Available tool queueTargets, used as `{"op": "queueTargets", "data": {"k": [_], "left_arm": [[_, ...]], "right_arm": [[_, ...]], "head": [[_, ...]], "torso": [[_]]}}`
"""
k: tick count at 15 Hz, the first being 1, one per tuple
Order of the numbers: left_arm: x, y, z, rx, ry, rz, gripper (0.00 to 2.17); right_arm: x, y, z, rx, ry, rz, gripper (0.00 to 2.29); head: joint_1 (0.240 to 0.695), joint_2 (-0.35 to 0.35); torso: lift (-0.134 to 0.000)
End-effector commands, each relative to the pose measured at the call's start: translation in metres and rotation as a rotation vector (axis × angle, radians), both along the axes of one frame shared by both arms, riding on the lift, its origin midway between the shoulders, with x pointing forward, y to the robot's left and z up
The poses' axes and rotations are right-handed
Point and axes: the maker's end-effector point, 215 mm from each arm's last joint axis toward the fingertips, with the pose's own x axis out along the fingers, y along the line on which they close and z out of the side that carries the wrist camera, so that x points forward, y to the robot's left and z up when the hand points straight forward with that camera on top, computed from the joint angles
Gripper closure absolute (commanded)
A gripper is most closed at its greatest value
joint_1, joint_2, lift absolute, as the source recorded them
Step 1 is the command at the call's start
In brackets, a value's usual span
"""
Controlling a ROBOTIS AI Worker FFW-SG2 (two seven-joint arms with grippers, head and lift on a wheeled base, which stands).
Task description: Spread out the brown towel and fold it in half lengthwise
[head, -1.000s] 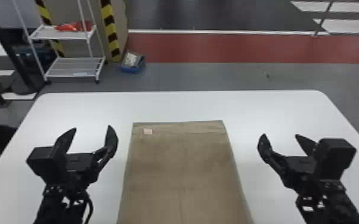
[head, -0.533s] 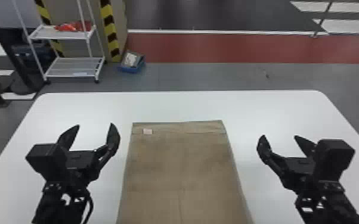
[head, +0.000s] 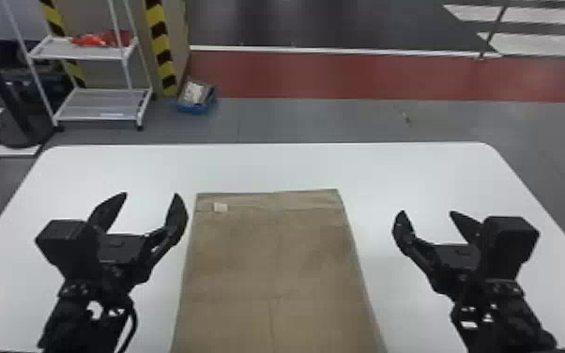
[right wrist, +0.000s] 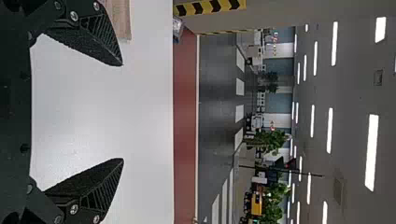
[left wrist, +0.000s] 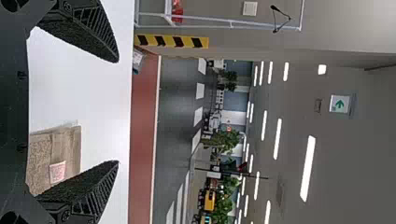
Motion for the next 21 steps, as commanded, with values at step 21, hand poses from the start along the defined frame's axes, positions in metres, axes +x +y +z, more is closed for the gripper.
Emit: {"op": "queueTargets", "data": {"k": [21], "left_arm": [[0.048,-0.080,-0.071,0.117,0.335,-0.322,0.20]], "right_arm": [[-0.005,-0.010,-0.016,0.007,0.024,-0.014,0.17]], "head": [[0.695,-0.148]], "torso": [[-0.125]]}}
